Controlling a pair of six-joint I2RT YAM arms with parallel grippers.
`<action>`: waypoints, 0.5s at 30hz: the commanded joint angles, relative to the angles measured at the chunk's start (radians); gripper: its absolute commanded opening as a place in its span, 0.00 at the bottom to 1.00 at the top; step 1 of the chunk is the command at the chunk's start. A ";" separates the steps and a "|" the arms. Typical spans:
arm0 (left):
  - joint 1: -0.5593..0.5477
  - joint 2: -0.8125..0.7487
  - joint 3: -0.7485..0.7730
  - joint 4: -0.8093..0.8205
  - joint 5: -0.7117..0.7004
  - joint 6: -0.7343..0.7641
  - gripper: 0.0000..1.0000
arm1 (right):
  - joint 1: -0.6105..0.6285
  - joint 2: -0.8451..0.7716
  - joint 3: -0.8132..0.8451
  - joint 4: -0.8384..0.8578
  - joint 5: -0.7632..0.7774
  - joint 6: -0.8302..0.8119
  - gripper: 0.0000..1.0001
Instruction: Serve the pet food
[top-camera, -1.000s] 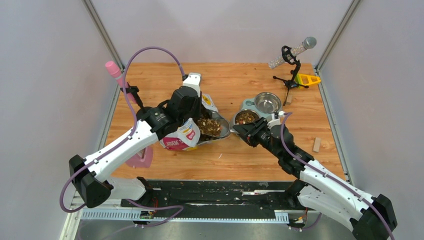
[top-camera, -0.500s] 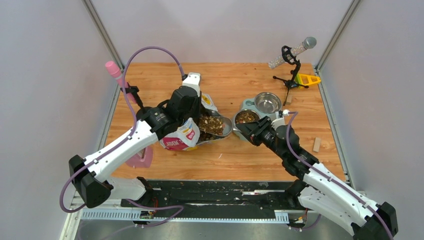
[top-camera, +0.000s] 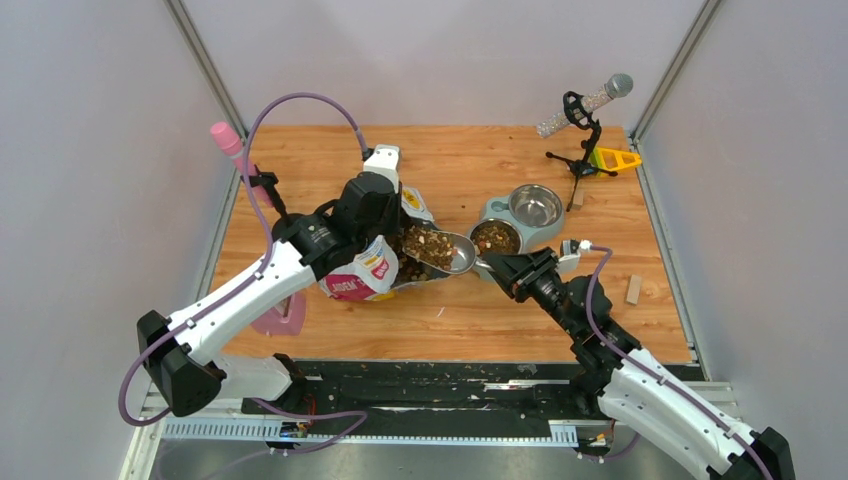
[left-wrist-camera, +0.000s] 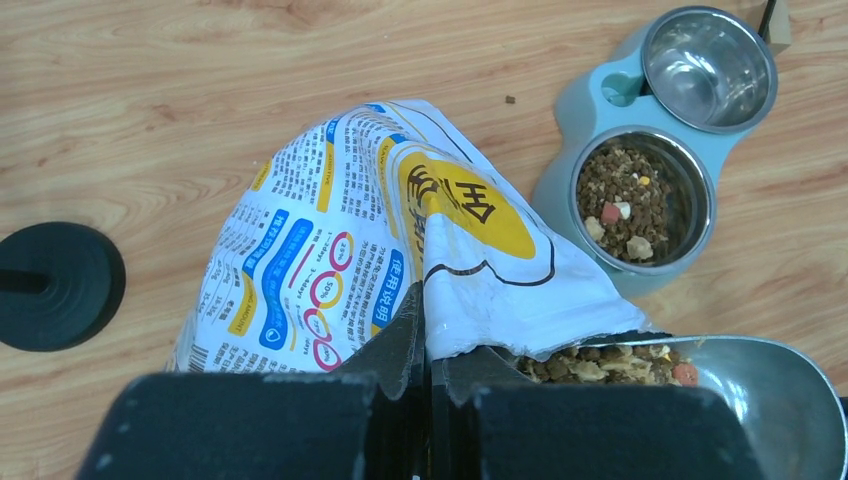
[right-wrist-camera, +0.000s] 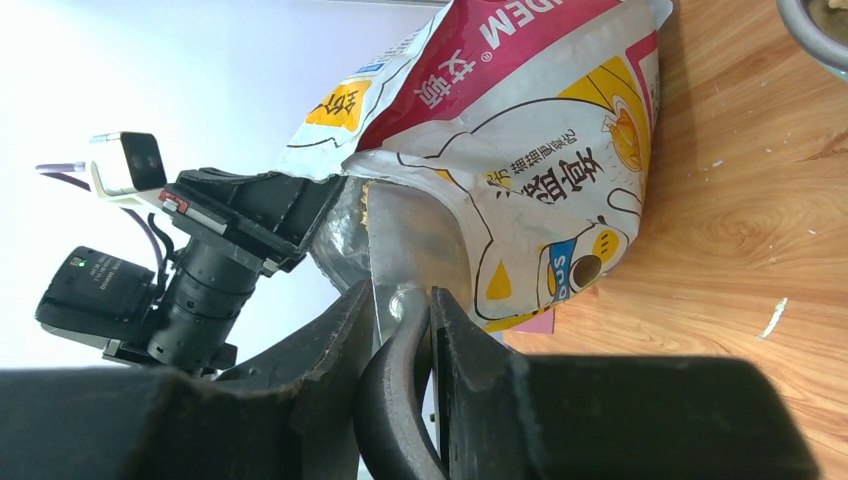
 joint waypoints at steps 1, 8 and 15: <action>0.005 -0.092 0.022 0.098 -0.069 -0.006 0.00 | -0.009 -0.033 -0.054 0.166 0.033 0.111 0.00; 0.005 -0.091 0.018 0.104 -0.091 -0.024 0.00 | -0.009 -0.053 -0.011 0.111 -0.010 0.068 0.00; 0.005 -0.077 0.025 0.095 -0.104 -0.031 0.00 | -0.009 -0.123 0.059 -0.005 -0.045 0.042 0.00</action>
